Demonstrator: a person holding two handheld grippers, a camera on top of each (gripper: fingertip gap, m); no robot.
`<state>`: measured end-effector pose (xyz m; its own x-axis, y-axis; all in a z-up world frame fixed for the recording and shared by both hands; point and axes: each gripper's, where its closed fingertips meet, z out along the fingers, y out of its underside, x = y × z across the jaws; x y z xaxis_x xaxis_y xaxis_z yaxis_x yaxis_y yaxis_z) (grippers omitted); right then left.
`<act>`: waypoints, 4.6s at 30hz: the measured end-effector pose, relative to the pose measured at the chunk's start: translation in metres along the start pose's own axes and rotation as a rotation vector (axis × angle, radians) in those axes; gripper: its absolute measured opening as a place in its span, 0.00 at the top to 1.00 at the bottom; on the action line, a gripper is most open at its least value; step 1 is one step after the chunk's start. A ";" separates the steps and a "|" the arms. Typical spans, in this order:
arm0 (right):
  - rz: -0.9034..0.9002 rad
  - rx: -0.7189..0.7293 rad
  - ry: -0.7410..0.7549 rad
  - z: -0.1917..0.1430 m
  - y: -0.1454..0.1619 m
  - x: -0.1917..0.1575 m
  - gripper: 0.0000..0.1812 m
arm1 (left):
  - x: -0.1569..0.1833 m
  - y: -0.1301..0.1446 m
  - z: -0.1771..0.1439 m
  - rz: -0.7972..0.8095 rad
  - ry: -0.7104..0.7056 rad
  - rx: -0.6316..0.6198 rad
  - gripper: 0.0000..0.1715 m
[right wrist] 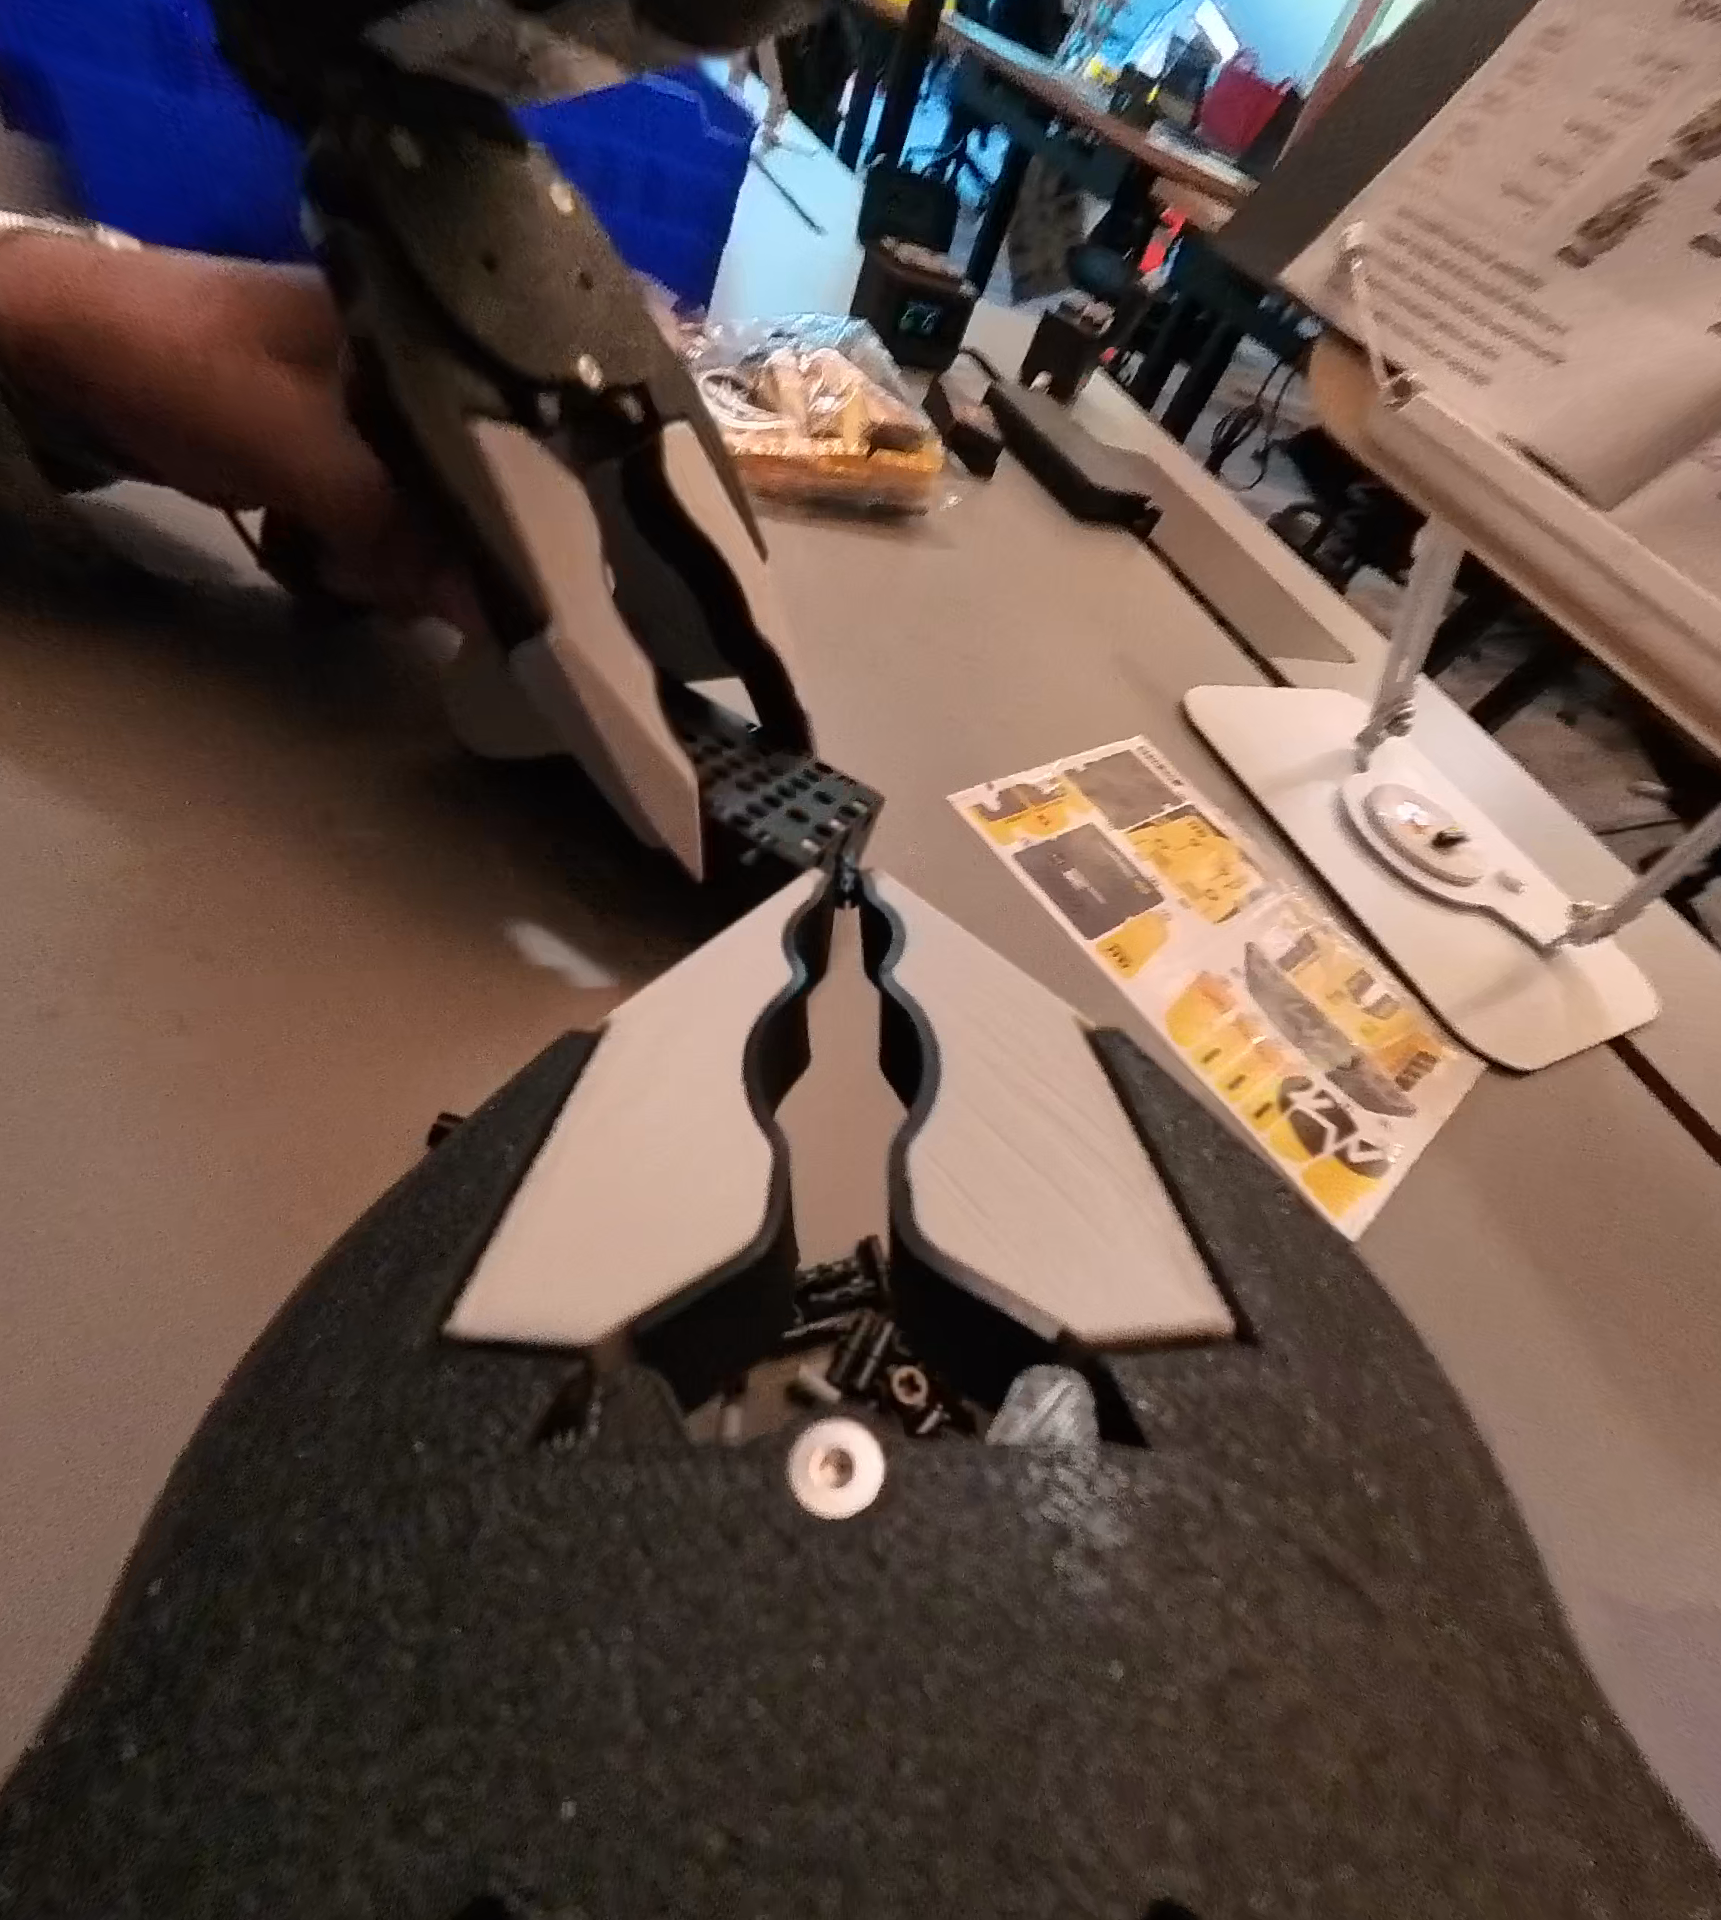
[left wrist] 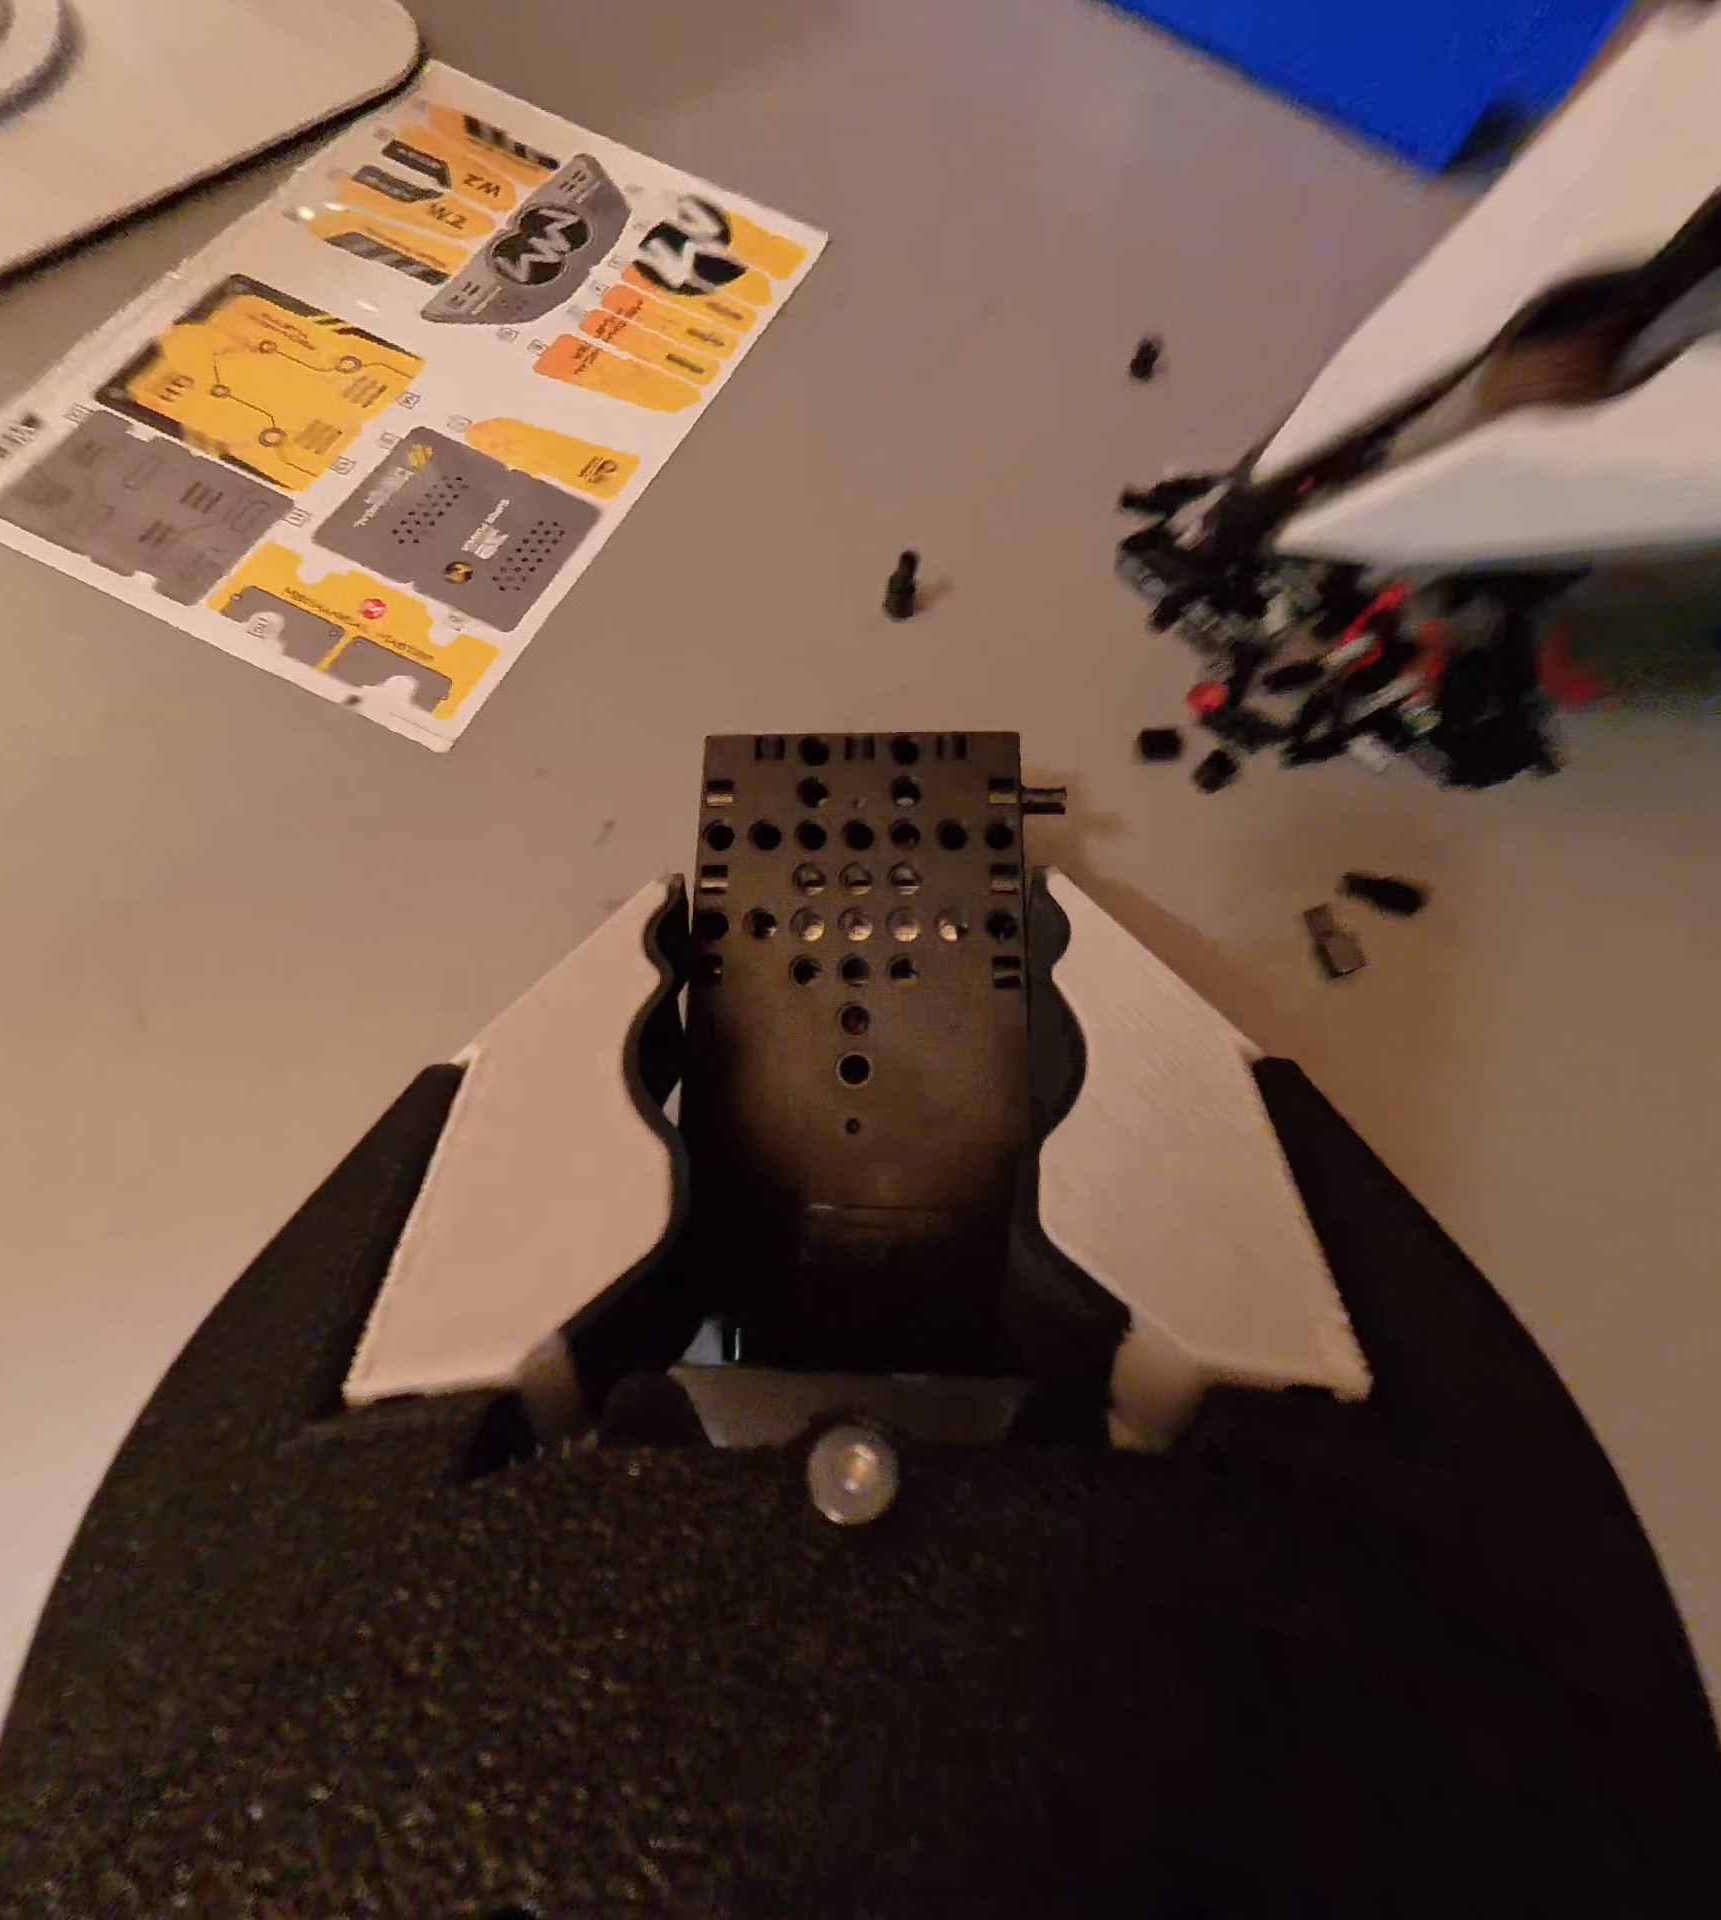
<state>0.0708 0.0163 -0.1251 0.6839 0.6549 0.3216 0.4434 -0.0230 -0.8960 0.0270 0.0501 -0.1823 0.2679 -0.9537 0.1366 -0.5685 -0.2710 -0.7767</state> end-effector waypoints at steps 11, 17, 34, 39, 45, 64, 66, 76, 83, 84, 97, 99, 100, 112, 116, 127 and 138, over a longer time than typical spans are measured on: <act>-0.194 -0.173 0.050 0.013 0.015 -0.013 0.97 | 0.015 -0.002 0.001 -0.225 0.175 0.000 0.62; -0.292 -0.224 0.101 0.020 0.018 -0.016 0.97 | 0.016 -0.002 0.002 -0.230 0.176 -0.005 0.62; -0.587 -0.290 0.196 0.022 0.020 -0.018 0.97 | 0.014 0.001 0.004 -0.161 0.113 -0.039 0.62; -0.583 -0.295 0.187 0.022 0.021 -0.018 0.98 | 0.014 0.001 0.004 -0.162 0.111 -0.044 0.62; -0.723 -0.306 0.222 0.023 0.019 -0.017 0.97 | 0.014 0.000 0.004 -0.187 0.126 -0.047 0.63; -0.604 -0.350 0.199 0.024 0.022 -0.016 0.98 | 0.013 0.000 0.006 -0.147 0.091 -0.060 0.62; -0.527 -0.340 0.185 0.025 0.022 -0.015 0.98 | 0.012 0.000 0.006 -0.144 0.086 -0.060 0.62; -0.425 -0.292 0.146 0.026 0.024 -0.014 0.98 | 0.010 0.001 0.006 -0.133 0.074 -0.066 0.63; -0.805 -0.340 0.247 0.028 0.024 -0.013 0.98 | 0.009 0.001 0.006 -0.129 0.062 -0.073 0.63; -0.857 -0.353 0.265 0.028 0.024 -0.013 0.98 | 0.009 0.001 0.006 -0.130 0.059 -0.073 0.63; -0.507 -0.340 0.280 0.033 0.023 -0.009 0.98 | 0.004 0.000 0.005 -0.172 0.043 -0.069 0.63; -0.405 -0.326 0.265 0.034 0.024 -0.007 0.98 | 0.008 -0.001 0.006 -0.183 0.063 -0.062 0.63; -0.399 -0.318 0.257 0.034 0.024 -0.007 0.98 | 0.008 -0.001 0.006 -0.189 0.065 -0.060 0.63; -0.542 -0.309 0.302 0.032 0.035 -0.002 0.94 | -0.005 0.001 0.005 -0.120 -0.022 -0.054 0.62; -0.538 -0.224 0.285 0.031 0.025 -0.006 0.95 | -0.007 0.000 0.003 -0.153 0.005 -0.038 0.62; -0.581 -0.183 0.261 0.035 0.020 -0.012 0.97 | -0.002 0.001 0.003 -0.150 0.051 -0.036 0.62; -0.459 -0.179 0.173 0.035 0.020 -0.014 0.98 | 0.000 0.002 0.002 -0.128 0.077 -0.042 0.62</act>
<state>0.0496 0.0330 -0.1582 0.4748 0.4936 0.7287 0.8020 0.0984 -0.5892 0.0278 0.0496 -0.1848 0.2809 -0.9179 0.2803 -0.5658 -0.3943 -0.7242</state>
